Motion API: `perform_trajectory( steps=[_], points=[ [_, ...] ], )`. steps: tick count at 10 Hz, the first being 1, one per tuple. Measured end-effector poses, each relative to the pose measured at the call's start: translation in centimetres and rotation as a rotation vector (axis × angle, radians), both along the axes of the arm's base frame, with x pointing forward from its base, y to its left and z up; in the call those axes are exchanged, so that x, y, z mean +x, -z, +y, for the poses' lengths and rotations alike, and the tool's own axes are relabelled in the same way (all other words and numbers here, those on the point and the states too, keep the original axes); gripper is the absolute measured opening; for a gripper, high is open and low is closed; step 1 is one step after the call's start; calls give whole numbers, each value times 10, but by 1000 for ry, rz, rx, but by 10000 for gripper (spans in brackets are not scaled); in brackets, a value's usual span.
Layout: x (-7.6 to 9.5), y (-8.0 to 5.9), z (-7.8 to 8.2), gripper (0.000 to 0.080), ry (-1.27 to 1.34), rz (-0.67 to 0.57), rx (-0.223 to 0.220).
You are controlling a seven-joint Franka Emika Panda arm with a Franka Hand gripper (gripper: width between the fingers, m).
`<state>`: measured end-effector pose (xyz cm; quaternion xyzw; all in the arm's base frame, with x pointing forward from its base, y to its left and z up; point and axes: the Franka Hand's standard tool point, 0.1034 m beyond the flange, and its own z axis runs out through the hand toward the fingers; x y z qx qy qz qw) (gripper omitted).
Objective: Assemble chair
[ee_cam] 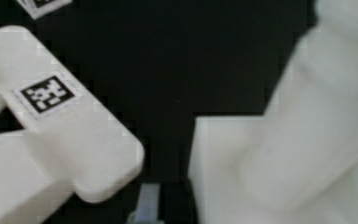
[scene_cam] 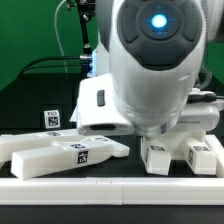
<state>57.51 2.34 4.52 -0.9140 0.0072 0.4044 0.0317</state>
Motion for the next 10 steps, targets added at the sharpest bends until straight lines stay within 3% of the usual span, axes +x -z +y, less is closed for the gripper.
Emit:
perform_trajectory(
  steps=[4, 5, 6, 7, 8, 9, 10],
  points=[
    [0, 9, 10, 31, 5, -2, -12],
    [0, 10, 12, 122, 5, -5, -12],
    [0, 10, 10, 122, 7, -5, -12],
    [0, 10, 10, 304, 8, -5, -12],
    [0, 10, 10, 304, 8, -4, -12],
    [0, 10, 9, 486, 9, -4, -12],
    [0, 10, 9, 597, 9, -4, -12]
  ],
)
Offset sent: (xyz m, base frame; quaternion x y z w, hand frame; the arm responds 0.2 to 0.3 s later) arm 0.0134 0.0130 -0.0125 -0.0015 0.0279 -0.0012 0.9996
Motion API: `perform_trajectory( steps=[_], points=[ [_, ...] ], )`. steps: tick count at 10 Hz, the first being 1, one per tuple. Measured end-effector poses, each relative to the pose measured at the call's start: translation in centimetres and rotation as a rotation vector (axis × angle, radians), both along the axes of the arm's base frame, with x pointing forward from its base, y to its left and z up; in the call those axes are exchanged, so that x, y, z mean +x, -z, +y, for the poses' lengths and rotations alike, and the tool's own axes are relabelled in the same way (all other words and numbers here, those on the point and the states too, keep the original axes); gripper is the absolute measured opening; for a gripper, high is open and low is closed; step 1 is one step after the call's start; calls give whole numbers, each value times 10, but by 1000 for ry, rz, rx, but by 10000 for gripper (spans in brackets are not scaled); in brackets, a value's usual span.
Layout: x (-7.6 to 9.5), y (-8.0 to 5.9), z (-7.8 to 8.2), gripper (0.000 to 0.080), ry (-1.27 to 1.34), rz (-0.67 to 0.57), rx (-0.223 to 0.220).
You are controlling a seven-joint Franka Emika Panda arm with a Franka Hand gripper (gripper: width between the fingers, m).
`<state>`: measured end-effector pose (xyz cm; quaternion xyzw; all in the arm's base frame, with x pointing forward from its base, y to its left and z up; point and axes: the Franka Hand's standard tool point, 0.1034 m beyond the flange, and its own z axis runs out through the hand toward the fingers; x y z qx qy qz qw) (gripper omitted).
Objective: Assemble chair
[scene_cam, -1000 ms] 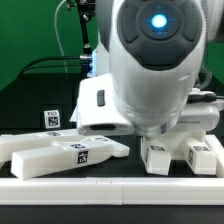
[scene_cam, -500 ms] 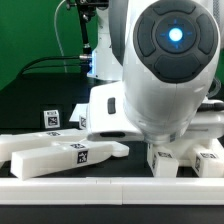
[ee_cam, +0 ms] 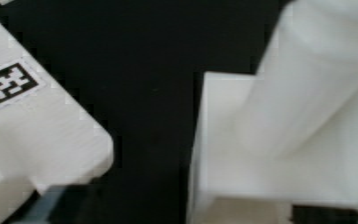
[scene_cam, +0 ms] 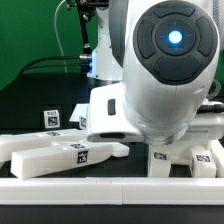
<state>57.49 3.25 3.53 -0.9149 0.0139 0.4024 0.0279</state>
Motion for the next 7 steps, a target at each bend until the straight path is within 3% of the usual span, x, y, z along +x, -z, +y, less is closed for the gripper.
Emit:
perform_trajectory(
  steps=[2, 4, 6, 7],
  points=[
    [9, 1, -2, 639, 4, -48, -2],
    [19, -8, -9, 648, 15, -73, -2],
    [53, -22, -16, 649, 24, -312, -4],
    [45, -30, -23, 649, 38, -374, -7]
  ],
)
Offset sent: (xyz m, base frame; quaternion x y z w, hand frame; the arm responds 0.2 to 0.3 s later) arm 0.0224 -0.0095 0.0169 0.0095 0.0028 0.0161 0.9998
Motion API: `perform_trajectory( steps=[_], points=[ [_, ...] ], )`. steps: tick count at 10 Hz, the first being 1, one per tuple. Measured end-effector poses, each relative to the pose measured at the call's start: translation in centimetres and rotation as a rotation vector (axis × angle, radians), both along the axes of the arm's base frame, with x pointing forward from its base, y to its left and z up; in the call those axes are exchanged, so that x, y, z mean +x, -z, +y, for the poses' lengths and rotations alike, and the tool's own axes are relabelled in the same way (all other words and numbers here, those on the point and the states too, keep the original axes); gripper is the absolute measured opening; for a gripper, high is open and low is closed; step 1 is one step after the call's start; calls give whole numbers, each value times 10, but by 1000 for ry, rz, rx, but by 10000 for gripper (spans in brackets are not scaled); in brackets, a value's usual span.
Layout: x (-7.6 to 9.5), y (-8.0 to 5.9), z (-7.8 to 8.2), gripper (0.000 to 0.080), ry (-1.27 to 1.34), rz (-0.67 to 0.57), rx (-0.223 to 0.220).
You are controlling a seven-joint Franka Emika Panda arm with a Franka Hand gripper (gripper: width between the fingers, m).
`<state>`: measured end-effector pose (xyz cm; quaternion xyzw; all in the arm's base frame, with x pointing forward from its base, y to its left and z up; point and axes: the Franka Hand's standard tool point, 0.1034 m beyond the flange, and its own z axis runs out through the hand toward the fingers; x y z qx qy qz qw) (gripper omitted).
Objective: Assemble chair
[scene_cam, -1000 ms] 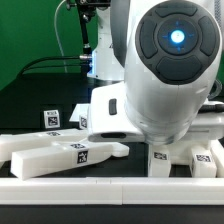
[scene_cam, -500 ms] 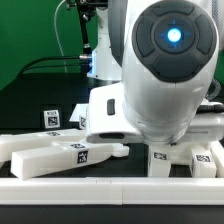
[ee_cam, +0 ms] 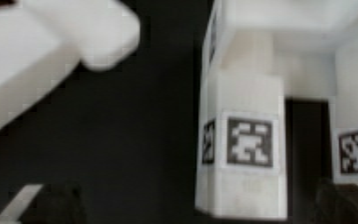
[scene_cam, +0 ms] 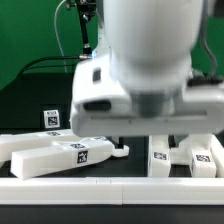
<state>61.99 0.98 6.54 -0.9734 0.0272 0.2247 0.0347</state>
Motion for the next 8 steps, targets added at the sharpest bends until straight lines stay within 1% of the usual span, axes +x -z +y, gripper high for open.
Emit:
perform_trajectory(
  steps=[1, 2, 3, 4, 5, 6, 7, 8],
  points=[
    [-3, -7, -2, 649, 16, -68, -11],
    [-4, -13, 3, 649, 16, -110, -14],
    [4, -9, 2, 649, 19, -187, -21],
    [8, -9, 0, 649, 25, -268, -32],
    [5, -9, 0, 649, 27, -302, -36],
    [13, -10, -3, 649, 43, -386, -44],
    [13, -12, -21, 649, 134, -453, -42],
    [4, -12, -42, 649, 228, -447, -33]
  ],
)
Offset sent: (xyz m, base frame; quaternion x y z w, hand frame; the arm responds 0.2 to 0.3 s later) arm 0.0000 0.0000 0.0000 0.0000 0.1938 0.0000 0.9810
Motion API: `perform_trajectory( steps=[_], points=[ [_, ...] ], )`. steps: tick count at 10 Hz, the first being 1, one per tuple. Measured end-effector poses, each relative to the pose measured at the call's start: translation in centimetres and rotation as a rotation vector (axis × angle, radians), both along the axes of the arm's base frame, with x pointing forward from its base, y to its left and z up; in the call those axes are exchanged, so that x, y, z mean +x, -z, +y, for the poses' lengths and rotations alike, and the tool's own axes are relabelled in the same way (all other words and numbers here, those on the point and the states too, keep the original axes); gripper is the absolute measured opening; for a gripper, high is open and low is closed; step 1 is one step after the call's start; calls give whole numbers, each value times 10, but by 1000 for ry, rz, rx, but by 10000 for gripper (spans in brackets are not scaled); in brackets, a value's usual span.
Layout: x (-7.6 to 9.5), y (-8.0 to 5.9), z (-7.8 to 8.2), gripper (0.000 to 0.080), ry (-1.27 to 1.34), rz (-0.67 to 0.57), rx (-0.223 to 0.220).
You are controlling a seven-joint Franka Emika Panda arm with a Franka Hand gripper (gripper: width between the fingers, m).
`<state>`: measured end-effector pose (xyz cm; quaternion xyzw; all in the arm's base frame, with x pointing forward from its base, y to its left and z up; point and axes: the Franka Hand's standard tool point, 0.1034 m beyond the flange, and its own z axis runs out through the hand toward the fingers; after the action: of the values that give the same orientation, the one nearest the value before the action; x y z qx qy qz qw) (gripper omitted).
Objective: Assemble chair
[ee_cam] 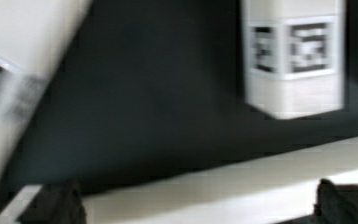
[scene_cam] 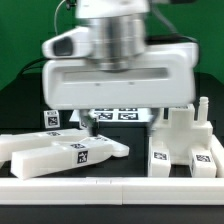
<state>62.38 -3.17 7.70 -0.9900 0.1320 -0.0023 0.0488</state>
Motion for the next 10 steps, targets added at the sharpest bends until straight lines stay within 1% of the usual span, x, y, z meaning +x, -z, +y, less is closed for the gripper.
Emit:
perform_trajectory(
  steps=[1, 2, 3, 6, 7, 8, 9, 10],
  points=[
    [-5, 1, -10, 649, 75, 31, 26],
    [-8, -1, -7, 649, 130, 77, 56],
    [-5, -1, -7, 649, 116, 61, 48],
    [-6, -1, -10, 649, 121, 62, 46],
    [-6, -1, -19, 649, 202, 70, 39],
    [-8, 1, -34, 649, 271, 77, 27],
    [-10, 5, -51, 649, 284, 69, 38],
    [-12, 6, -59, 649, 295, 68, 45]
  ],
)
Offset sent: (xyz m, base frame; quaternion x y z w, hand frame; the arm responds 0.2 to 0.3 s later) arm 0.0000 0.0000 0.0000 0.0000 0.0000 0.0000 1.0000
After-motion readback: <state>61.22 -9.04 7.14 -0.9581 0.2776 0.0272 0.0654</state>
